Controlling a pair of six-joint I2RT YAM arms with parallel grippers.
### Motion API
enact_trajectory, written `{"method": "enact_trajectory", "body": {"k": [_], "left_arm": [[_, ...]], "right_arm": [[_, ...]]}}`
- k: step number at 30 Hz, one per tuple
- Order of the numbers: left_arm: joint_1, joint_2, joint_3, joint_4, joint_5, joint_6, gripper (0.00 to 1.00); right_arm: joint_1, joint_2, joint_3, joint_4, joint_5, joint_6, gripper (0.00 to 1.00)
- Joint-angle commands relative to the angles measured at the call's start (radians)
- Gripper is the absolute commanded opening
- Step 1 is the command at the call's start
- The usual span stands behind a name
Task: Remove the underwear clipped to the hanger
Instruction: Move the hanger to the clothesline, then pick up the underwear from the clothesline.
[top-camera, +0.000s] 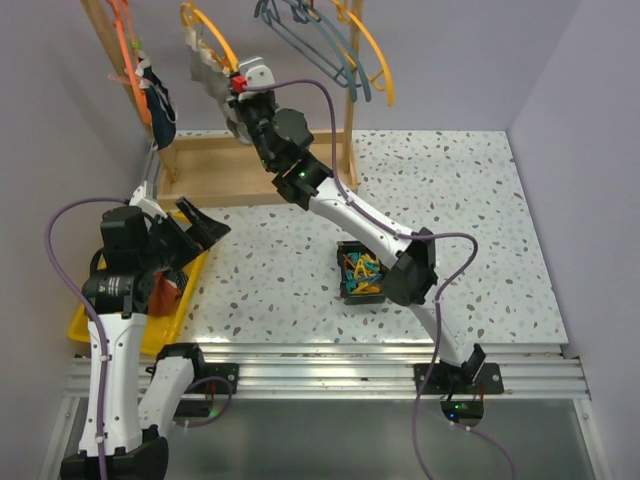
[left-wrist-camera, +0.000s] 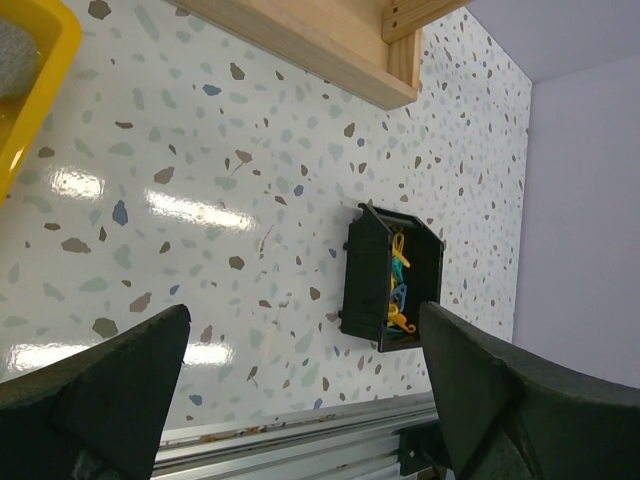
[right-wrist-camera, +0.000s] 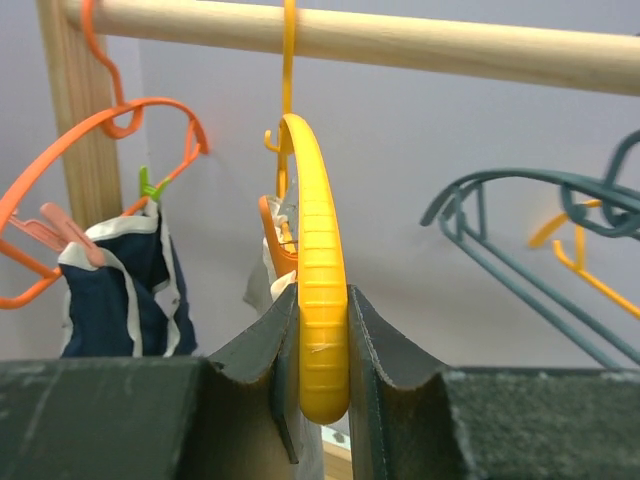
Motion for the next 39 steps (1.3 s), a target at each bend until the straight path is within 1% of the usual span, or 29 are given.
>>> {"method": "enact_trajectory", "body": {"k": [1,5,7,10,13,14,15,16,17,19,20,21,24,27,32,36,39], "left_arm": [[-0.008,0.004,0.026,0.054,0.005,-0.004,1.00],[-0.008,0.009,0.031,0.063,0.003,-0.007,1.00],[-0.006,0.012,0.031,0.071,0.003,-0.010,1.00],[-0.008,0.018,0.029,0.079,0.006,-0.012,1.00],[-0.006,0.020,0.029,0.085,0.005,-0.013,1.00],[-0.008,0.020,0.029,0.090,0.006,-0.013,1.00],[-0.006,0.020,0.029,0.088,0.006,-0.013,1.00],[-0.008,0.020,0.029,0.090,0.006,-0.016,1.00],[-0.008,0.016,0.029,0.091,0.006,-0.016,1.00],[-0.006,0.013,0.028,0.094,0.009,-0.019,1.00],[-0.006,0.013,0.028,0.096,0.011,-0.019,1.00],[-0.006,0.013,0.028,0.099,0.016,-0.018,1.00],[-0.008,0.015,0.028,0.105,0.023,-0.022,1.00],[-0.008,0.013,0.026,0.108,0.031,-0.024,1.00],[-0.015,0.010,0.032,0.105,0.034,-0.022,1.00],[-0.020,0.004,0.037,0.096,0.033,-0.018,1.00],[-0.022,0.000,0.043,0.087,0.029,-0.013,1.00]], "right_arm": [[-0.002,-0.144,-0.035,0.061,0.158,-0.079,0.00],[-0.001,-0.245,-0.231,0.102,0.247,-0.106,0.00],[-0.003,-0.282,-0.266,0.096,0.272,-0.112,0.00],[-0.003,-0.335,-0.319,0.035,0.231,-0.080,0.00],[-0.005,-0.395,-0.370,-0.064,0.160,-0.016,0.00],[-0.003,-0.405,-0.382,-0.131,0.143,-0.001,0.00],[-0.005,-0.417,-0.385,-0.167,0.143,0.019,0.03],[-0.005,-0.428,-0.382,-0.205,0.132,0.065,0.11],[-0.006,-0.428,-0.367,-0.308,0.132,0.082,0.26],[-0.006,-0.420,-0.320,-0.434,0.138,0.131,0.42],[-0.006,-0.406,-0.268,-0.539,0.146,0.145,0.49],[-0.006,-0.406,-0.252,-0.578,0.148,0.156,0.58],[-0.008,-0.429,-0.258,-0.634,0.100,0.179,0.69],[-0.014,-0.431,-0.250,-0.651,0.045,0.182,0.74],[-0.035,-0.365,-0.108,-0.707,0.028,0.191,0.76],[-0.041,-0.308,-0.027,-0.703,-0.002,0.190,0.78],[-0.051,-0.242,0.067,-0.723,-0.026,0.220,0.78]]}}
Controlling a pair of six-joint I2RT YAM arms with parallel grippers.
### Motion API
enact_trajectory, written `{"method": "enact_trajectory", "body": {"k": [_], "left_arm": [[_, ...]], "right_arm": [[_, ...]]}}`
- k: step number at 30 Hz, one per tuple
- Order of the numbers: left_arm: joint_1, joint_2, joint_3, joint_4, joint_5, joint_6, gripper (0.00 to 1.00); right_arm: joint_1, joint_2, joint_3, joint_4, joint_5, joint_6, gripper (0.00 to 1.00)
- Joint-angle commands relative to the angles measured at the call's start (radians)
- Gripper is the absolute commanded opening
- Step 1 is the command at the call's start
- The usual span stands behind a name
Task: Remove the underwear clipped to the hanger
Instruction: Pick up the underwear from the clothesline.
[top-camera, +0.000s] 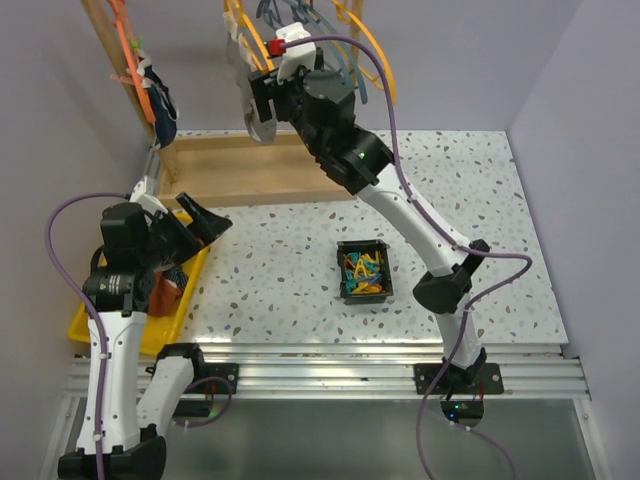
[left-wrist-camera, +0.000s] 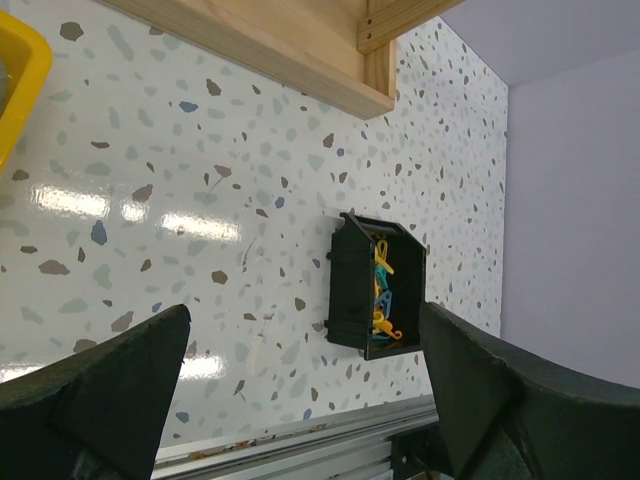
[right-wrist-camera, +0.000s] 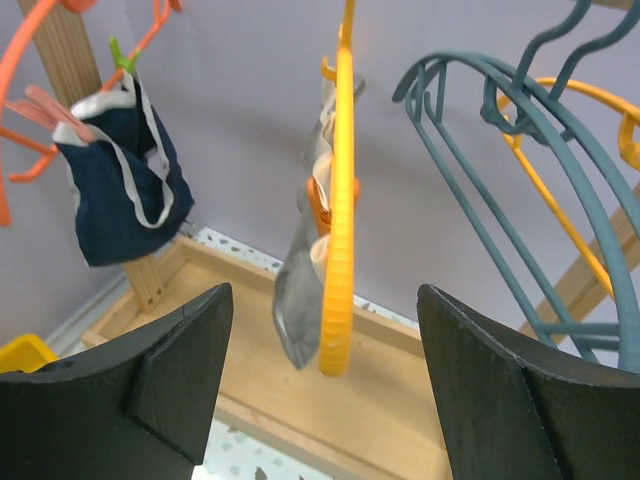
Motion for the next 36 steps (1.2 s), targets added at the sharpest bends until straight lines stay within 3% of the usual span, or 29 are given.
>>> {"method": "enact_trajectory", "body": {"k": [1,10,14,21,28,36], "left_arm": [[-0.009,-0.014,0.045,0.024,0.015,0.007,1.00],[-0.019,-0.018,0.054,0.004,0.007,0.019,1.00],[-0.024,-0.018,0.056,0.000,0.006,0.019,1.00],[-0.027,-0.023,0.051,-0.003,0.003,0.024,1.00],[-0.027,-0.028,0.050,-0.017,-0.002,0.029,1.00],[-0.026,-0.028,0.064,-0.025,-0.013,0.035,1.00]], "right_arm": [[-0.013,0.068,0.098,-0.030,-0.051,0.036,0.78],[-0.056,0.119,0.110,-0.004,-0.078,0.088,0.78],[-0.066,0.163,0.152,0.021,-0.112,0.093,0.72],[-0.102,0.202,0.167,0.044,-0.164,0.163,0.51],[-0.125,0.208,0.169,0.133,-0.166,0.214,0.00],[-0.125,0.113,0.072,0.279,-0.175,0.260,0.00]]}}
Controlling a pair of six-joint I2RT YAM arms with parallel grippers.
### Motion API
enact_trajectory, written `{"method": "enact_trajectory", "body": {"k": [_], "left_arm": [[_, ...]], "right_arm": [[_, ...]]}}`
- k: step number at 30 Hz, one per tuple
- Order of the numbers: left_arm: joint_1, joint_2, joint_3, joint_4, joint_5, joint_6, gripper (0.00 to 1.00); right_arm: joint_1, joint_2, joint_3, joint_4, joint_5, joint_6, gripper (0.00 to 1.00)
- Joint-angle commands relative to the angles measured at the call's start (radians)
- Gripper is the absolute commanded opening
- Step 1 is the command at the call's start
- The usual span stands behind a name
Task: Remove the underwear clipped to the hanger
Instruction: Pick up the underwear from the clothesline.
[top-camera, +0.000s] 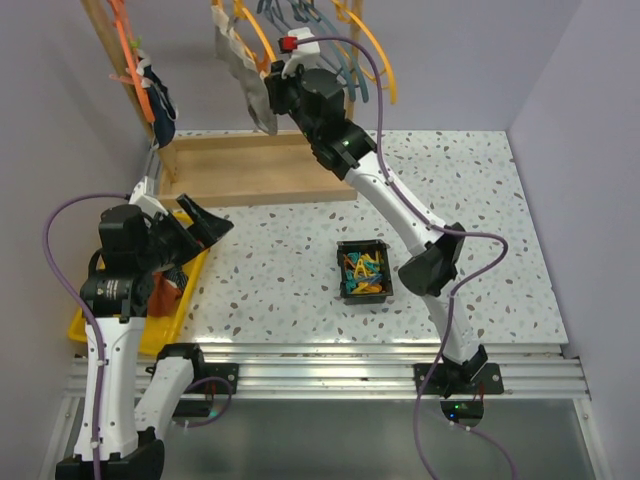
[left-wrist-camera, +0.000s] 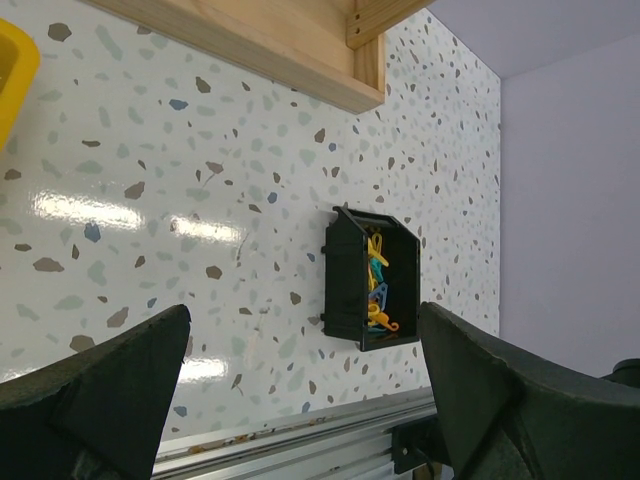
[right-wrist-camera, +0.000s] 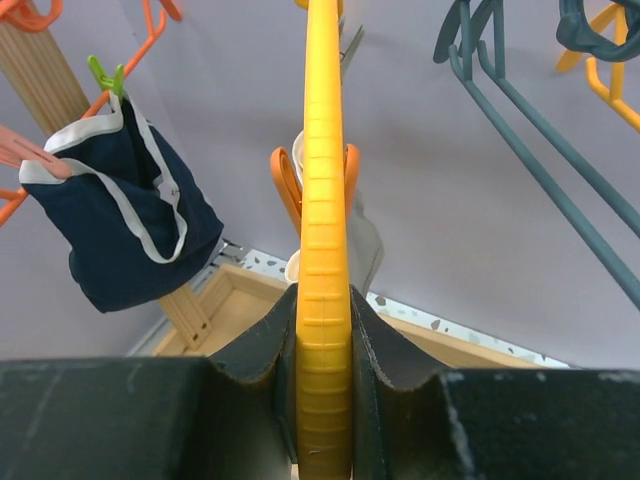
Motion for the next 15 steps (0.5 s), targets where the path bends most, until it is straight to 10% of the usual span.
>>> {"method": "enact_trajectory", "body": {"k": [1,15], "left_arm": [[-0.005,-0.004,0.043,-0.002,-0.011,0.030,1.00],[-0.005,0.026,0.050,0.029,-0.014,0.024,1.00]], "right_arm": [[0.000,-0.108,-0.043,0.195,-0.006,0.038,0.00],[0.030,-0.218,-0.131,0.421,0.028,-0.040,0.00]]}}
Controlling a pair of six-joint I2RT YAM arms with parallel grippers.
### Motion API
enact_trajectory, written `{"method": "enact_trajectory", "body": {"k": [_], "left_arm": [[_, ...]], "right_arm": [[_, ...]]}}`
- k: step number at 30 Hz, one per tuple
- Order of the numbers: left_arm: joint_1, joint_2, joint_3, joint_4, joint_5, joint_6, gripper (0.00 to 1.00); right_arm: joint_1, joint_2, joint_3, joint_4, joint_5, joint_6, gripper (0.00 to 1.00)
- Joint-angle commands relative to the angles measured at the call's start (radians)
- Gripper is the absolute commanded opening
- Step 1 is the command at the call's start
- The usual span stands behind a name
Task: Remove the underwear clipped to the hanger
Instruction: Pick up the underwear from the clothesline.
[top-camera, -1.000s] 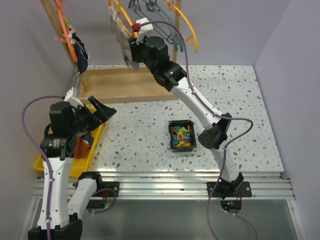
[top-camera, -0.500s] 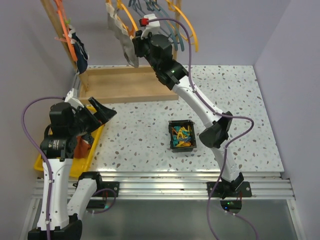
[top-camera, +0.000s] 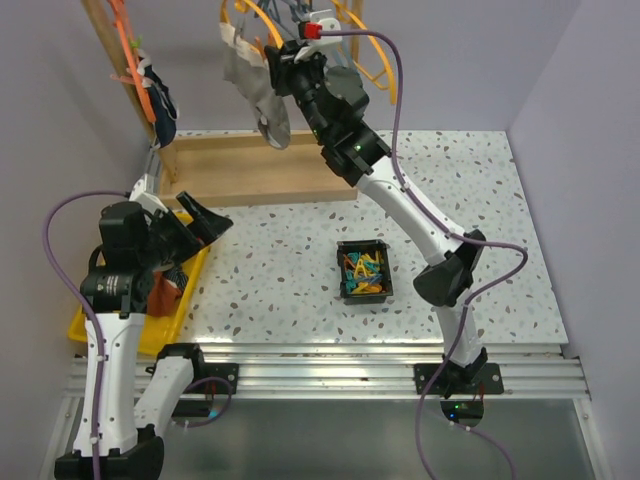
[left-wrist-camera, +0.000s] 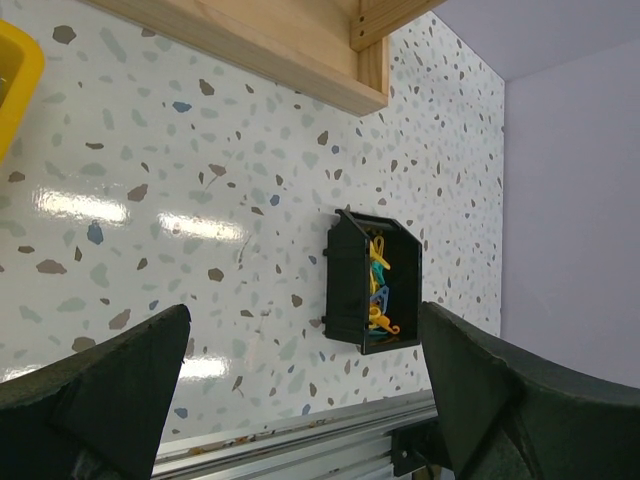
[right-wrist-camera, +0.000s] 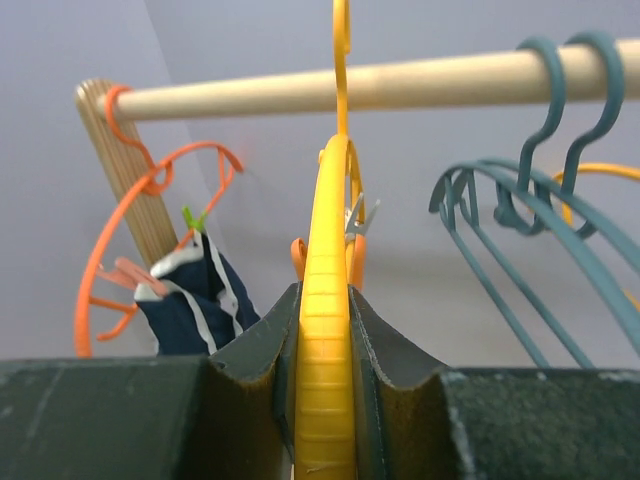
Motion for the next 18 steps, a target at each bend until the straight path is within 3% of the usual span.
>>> {"method": "enact_trajectory", "body": {"k": [1,10,18], "left_arm": [[-0.005,0.009,0.036,0.033,-0.006,0.026,1.00],[-0.003,0.024,0.048,0.042,-0.017,0.024,1.00],[-0.003,0.075,0.099,0.069,-0.019,0.031,1.00]], "right_arm": [[0.002,-0.069,0.025,0.162,0.019,-0.017,0.00],[0.002,-0.101,-0.014,0.202,0.009,0.008,0.00],[0.000,-0.445,-0.503,0.294,-0.069,0.100,0.00]]}}
